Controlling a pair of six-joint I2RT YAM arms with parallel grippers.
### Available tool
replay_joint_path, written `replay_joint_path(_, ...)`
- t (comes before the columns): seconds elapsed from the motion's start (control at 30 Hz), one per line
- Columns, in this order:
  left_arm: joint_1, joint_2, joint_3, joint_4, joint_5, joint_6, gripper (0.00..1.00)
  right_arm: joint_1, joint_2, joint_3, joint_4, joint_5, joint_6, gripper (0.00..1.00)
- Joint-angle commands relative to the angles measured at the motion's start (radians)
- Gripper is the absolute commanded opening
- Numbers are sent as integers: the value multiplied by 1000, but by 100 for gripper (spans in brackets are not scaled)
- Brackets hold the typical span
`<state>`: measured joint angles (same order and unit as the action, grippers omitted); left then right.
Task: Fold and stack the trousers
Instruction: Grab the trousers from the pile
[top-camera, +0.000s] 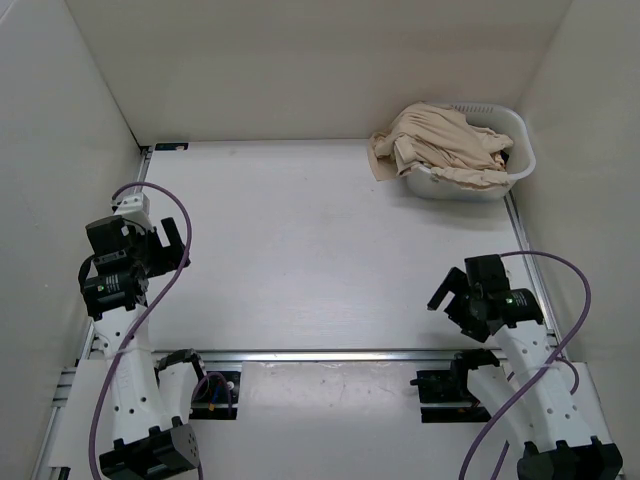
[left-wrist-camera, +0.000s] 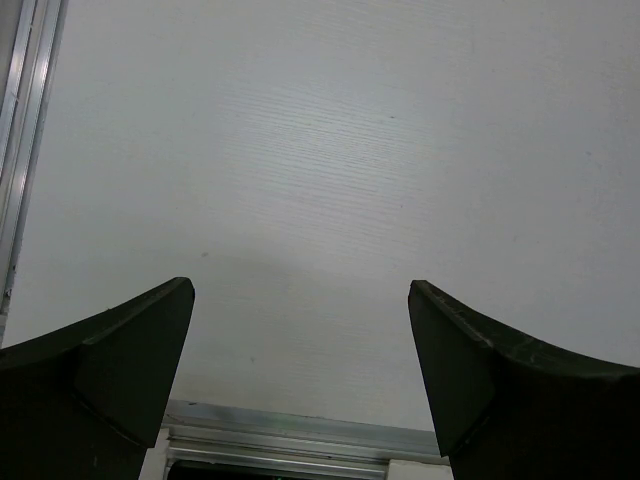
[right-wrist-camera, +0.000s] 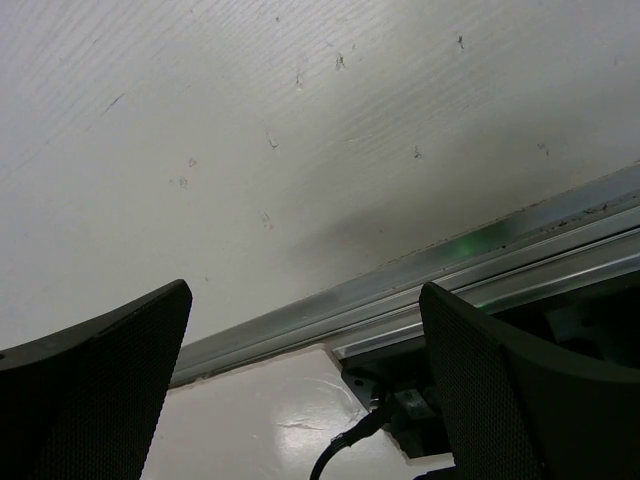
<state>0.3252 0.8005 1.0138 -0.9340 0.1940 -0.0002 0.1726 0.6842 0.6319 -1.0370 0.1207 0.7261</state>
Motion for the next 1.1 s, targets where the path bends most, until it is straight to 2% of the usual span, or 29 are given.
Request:
replay_joint_path(0.0, -2, -3, 11, 1, 10, 0, 100, 5, 29, 73, 23, 17, -17, 99)
replay_joint_path(0.07, -2, 6, 11, 1, 25, 0, 100, 5, 70, 147, 46, 17, -104, 99)
replay_joint_path(0.13, -2, 16, 11, -8, 85, 0, 100, 5, 119, 302, 96, 17, -163, 99)
replay_joint_path(0.23, -2, 54, 23, -8, 154, 0, 100, -4, 288, 519, 165, 91, -253, 99)
replay_joint_path(0.27, -2, 66, 38, -8, 163, 0, 100, -13, 411, 692, 185, 111, -276, 99)
replay_joint_path(0.33, -2, 112, 48, 1, 163, 0, 100, -60, 551, 875, 221, 120, -332, 99)
replay_joint_path(0.37, -2, 130, 64, 1, 163, 0, 100, -80, 701, 970, 242, 120, -332, 99)
replay_joint_path(0.4, -2, 150, 80, 1, 163, 0, 100, -100, 780, 1158, 242, 111, -332, 99)
replay_joint_path(0.43, -2, 189, 80, 1, 163, 0, 100, -129, 860, 1262, 242, 111, -332, 99)
replay_joint_path(0.47, -2, 207, 94, 1, 163, 0, 100, -142, 1032, 1373, 229, 111, -332, 99)
replay_joint_path(0.5, -2, 226, 107, 1, 163, 0, 100, -153, 1119, 1484, 198, 111, -320, 99)
replay_joint_path(0.53, -2, 264, 117, 10, 154, 0, 100, -178, 1202, 1676, 189, 111, -283, 99)
replay_joint_path(0.57, -2, 281, 135, 11, 154, 0, 100, -194, 1342, 1739, 189, 90, -260, 99)
replay_joint_path(0.63, -11, 315, 144, 11, 154, 0, 100, -238, 1443, 1789, 290, 44, -176, 99)
replay_joint_path(0.73, -11, 370, 157, 11, 154, 0, 100, -271, 1595, 1723, 536, -64, -81, 99)
replay_joint_path(0.87, -11, 445, 166, 11, 154, 0, 97, -271, 1774, 1854, 633, -150, -37, 97)
replay_joint_path(0.93, -11, 459, 177, 11, 154, 0, 97, -271, 1792, 1862, 658, -164, -37, 88)
replay_joint_path(0.97, -11, 459, 186, 11, 154, 0, 97, -271, 1776, 1837, 667, -155, -37, 71)
replay_joint_path(1.03, -11, 479, 195, 11, 154, 0, 97, -271, 1714, 1771, 680, -124, -71, 48)
replay_joint_path(1.07, -11, 479, 195, 11, 154, 0, 97, -271, 1694, 1722, 680, -106, -88, 23)
